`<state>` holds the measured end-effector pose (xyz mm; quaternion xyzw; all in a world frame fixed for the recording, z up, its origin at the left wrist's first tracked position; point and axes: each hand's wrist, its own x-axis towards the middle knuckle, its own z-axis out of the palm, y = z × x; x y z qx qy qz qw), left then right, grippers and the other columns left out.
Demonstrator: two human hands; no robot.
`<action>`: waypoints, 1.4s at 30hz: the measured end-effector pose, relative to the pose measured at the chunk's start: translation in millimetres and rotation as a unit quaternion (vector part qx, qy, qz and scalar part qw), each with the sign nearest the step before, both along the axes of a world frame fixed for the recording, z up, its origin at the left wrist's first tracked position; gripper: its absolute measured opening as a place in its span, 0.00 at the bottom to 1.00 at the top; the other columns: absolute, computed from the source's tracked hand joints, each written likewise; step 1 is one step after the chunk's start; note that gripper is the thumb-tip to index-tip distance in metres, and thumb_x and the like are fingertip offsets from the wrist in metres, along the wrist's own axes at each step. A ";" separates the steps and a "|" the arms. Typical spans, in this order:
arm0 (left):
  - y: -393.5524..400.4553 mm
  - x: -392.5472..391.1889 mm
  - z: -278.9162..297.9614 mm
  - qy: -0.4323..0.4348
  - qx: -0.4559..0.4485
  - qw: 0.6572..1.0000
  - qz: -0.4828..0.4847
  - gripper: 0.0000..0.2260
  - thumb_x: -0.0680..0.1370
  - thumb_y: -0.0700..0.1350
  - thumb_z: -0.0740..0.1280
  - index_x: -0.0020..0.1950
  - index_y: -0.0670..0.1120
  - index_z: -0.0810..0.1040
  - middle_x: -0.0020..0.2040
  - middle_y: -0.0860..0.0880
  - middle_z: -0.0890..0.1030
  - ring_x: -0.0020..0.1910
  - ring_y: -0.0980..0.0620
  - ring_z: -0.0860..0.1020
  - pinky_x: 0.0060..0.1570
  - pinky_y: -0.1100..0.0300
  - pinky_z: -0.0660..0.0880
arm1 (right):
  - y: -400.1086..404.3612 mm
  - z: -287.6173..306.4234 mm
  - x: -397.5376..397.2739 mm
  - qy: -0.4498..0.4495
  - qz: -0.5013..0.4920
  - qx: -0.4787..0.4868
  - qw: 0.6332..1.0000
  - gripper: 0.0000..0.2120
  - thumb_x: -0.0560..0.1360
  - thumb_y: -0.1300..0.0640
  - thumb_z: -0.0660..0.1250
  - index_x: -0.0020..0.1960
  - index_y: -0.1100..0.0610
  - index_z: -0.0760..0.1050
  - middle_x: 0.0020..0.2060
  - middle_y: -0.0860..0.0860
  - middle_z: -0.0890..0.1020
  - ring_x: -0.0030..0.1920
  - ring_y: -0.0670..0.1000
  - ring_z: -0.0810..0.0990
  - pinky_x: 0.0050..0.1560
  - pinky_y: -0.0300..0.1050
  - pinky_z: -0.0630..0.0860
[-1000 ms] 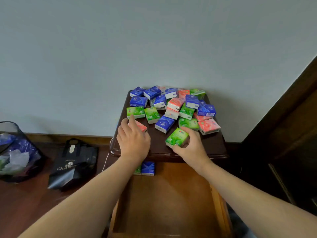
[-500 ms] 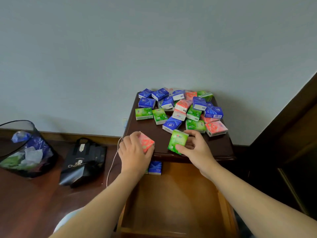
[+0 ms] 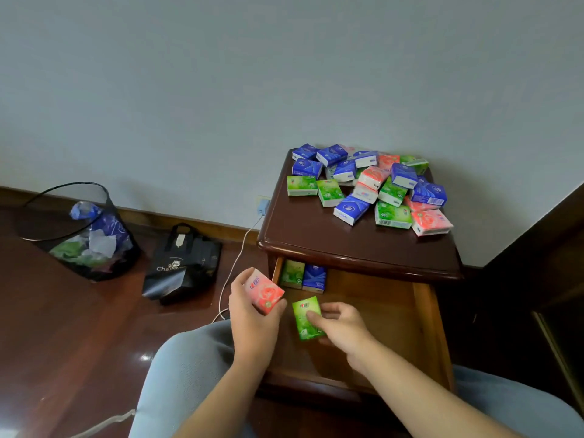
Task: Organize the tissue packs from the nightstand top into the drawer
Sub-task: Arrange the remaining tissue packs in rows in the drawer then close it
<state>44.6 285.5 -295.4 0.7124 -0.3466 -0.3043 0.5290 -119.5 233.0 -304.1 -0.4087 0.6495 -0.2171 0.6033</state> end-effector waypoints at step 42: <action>7.8 -10.0 -2.7 0.050 -0.042 0.996 -0.069 0.19 0.84 0.60 0.54 0.75 0.62 0.66 0.56 0.60 0.81 0.54 0.62 0.82 0.46 0.69 0.79 | 5.7 15.3 36.0 -0.093 0.063 -0.168 0.979 0.15 0.73 0.38 0.76 0.57 0.41 0.82 0.51 0.39 0.86 0.54 0.41 0.85 0.48 0.46 0.86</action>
